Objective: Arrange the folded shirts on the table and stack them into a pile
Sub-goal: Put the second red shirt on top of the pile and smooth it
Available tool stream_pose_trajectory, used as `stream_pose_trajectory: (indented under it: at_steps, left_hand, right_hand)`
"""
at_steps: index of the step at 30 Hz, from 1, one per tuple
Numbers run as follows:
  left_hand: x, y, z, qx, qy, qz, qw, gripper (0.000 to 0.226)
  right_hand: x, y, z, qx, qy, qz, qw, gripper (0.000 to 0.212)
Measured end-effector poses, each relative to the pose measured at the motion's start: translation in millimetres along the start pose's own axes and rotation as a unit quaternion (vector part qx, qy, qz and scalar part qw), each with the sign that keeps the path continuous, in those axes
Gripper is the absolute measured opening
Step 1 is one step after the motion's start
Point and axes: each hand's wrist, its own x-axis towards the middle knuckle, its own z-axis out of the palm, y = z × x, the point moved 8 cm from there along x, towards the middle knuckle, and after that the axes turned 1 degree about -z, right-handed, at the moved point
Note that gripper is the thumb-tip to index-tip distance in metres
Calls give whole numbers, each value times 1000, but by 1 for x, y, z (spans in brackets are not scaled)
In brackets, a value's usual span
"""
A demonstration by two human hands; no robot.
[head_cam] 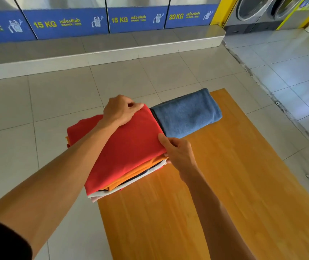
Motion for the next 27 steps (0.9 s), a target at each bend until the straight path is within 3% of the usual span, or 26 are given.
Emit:
stream_pose_trajectory:
  at_steps: [3,10,13,19,23,27]
  left_hand:
    - [0,-4,-1,1,9,-18,1000,46]
    - [8,-24,7,-68,-13,-146,987,49]
    - [8,-16,-1,-103,8,-101,989,47]
    - [-17,-15,-27,-16,1,28,999,30]
    - [-43,-60,-60,19,14,-22,999,32]
    - [-83,-98,-104,24,107,-109,988,38]
  right_hand:
    - [-5,-3,6,0,-11,4,1000,39]
    - [4,9,0,7,43,45,998,53]
    - [3,16,-1,-7,45,55,997,56]
    - [5,-1,-9,-58,24,-1,998,30]
    - [20,-41,-15,-92,92,-50,990,22]
    - [27,-94,16,-187,86,-152,967,25]
